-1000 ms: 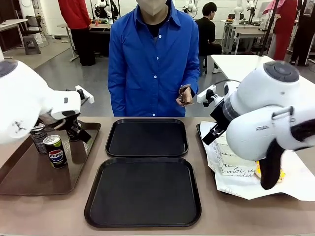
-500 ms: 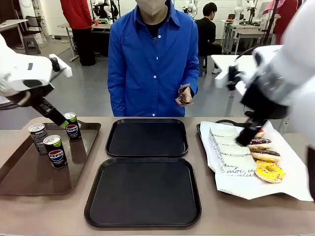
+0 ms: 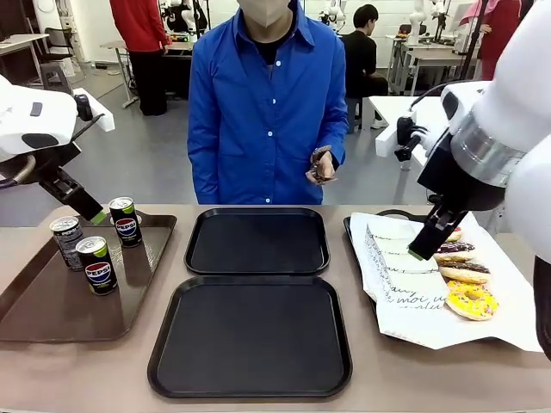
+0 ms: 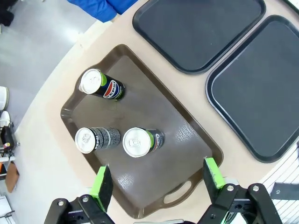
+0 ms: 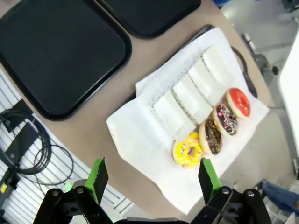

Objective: Set up donuts and drinks on trays.
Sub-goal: Pick up one Pepsi coke and place it on the Flat Tray.

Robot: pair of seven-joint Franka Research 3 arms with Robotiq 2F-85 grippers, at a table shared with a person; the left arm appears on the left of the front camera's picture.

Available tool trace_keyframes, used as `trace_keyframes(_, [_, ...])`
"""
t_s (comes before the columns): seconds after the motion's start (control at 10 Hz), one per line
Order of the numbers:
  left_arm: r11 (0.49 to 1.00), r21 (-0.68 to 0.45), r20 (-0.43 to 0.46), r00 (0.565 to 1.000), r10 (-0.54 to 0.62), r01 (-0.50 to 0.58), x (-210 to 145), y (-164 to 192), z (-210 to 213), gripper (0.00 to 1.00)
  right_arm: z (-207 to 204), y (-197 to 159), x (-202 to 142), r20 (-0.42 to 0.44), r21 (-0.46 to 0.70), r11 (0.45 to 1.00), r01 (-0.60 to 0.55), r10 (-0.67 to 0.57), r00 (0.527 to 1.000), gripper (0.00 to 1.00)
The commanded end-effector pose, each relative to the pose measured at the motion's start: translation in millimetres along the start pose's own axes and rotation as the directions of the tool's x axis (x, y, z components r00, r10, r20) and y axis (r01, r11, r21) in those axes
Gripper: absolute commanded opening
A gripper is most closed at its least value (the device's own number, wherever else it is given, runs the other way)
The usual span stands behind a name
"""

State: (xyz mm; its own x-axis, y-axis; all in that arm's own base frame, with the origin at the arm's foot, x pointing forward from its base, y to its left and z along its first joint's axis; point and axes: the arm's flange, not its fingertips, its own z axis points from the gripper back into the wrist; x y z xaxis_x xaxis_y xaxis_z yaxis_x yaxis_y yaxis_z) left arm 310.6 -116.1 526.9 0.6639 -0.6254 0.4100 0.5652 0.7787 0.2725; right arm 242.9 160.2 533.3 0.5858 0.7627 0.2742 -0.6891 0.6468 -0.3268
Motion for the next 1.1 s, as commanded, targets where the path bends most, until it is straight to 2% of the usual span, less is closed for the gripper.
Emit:
trace_keyframes(0.0, [0.883,-0.366,0.094,0.932,0.349,-0.294,-8,41,7,1.00,3,-40,-36,0.049,0.220,0.930,0.294,-0.311,0.949,1.00])
trace_keyframes(0.1, [0.668,-0.598,0.058,0.808,0.587,-0.442,-27,80,4,1.00,-12,-73,-65,0.100,0.411,0.815,0.409,-0.487,0.868,1.00])
trace_keyframes(0.2, [0.456,-0.737,0.001,0.675,0.738,-0.499,-49,113,-1,1.00,-25,-90,-83,0.245,0.448,0.800,0.399,-0.539,0.806,1.00])
trace_keyframes(0.3, [0.280,-0.798,-0.059,0.532,0.845,-0.534,-76,142,-5,1.00,-17,-93,-99,0.223,0.588,0.644,0.490,-0.711,0.667,1.00])
trace_keyframes(0.4, [0.228,-0.798,-0.082,0.475,0.876,-0.558,-90,158,-11,1.00,-6,-101,-122,0.227,0.616,0.645,0.452,-0.695,0.683,1.00])
trace_keyframes(0.5, [0.179,-0.805,-0.093,0.418,0.904,-0.566,-106,172,-13,1.00,-15,-109,-145,0.234,0.672,0.582,0.458,-0.754,0.614,1.00])
trace_keyframes(0.6, [0.126,-0.823,-0.112,0.375,0.920,-0.554,-123,183,-15,1.00,-27,-120,-170,0.200,0.708,0.505,0.494,-0.814,0.546,1.00])
trace_keyframes(0.7, [0.070,-0.832,-0.144,0.336,0.931,-0.550,-139,192,-21,1.00,-40,-128,-188,0.166,0.735,0.446,0.511,-0.849,0.501,1.00])
trace_keyframes(0.9, [-0.011,-0.827,-0.203,0.280,0.938,-0.562,-165,212,-38,1.00,-71,-145,-221,-0.007,0.739,0.303,0.602,-0.890,0.456,1.00])
trace_keyframes(1.0, [-0.041,-0.821,-0.225,0.256,0.940,-0.569,-176,220,-48,1.00,-88,-150,-236,-0.090,0.726,0.255,0.639,-0.885,0.457,1.00])
